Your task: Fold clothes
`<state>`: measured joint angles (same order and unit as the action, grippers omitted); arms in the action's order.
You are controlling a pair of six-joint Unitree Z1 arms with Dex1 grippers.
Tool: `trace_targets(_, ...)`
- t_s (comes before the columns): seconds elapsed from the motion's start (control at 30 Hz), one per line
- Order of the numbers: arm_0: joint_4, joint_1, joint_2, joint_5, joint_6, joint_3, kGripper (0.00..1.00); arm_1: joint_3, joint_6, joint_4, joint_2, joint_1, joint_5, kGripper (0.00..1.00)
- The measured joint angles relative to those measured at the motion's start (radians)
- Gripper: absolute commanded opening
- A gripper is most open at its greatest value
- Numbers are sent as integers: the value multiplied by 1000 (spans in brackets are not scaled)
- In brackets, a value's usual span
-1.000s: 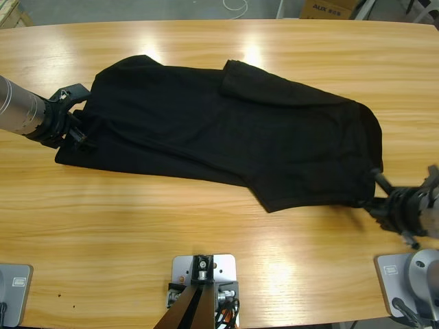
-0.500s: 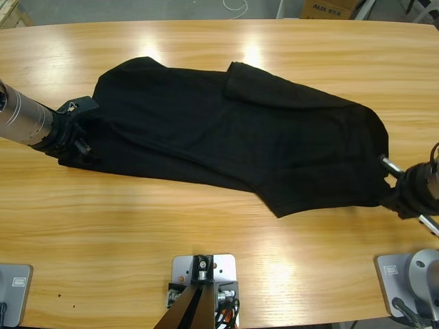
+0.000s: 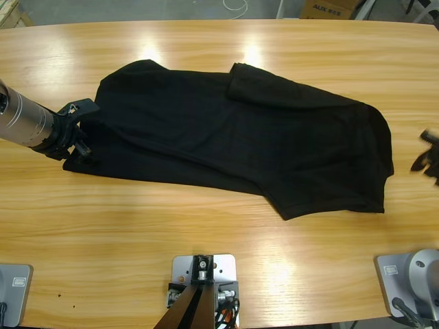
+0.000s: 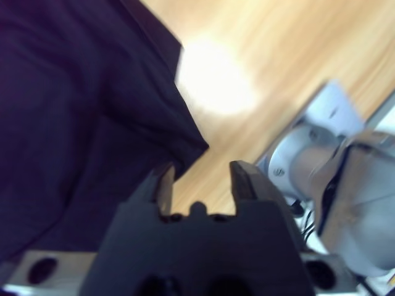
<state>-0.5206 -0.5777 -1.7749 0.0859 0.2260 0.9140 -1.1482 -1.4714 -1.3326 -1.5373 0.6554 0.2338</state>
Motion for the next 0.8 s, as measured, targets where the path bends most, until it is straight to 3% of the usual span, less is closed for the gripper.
trace_targets(0.1,0,-3,-3,0,0,0,830,-44,252,91,-2,-12,42,982)
trace_targets(0.23,0,-3,-3,-3,-21,4,841,-68,755,342,-21,-34,26,978)
trace_targets(0.33,0,-3,-3,-27,-52,18,850,-93,1106,472,-89,-39,12,904)
trace_targets(0.43,0,-3,-3,-48,-122,44,853,-121,1380,605,-169,-35,8,899)
trace_targets(0.6,0,-11,-3,-63,-239,59,853,-234,1581,669,-308,-72,-52,854)
trace_targets(0.8,0,-17,-5,-73,-254,89,853,-275,1699,663,-402,-95,-137,853)
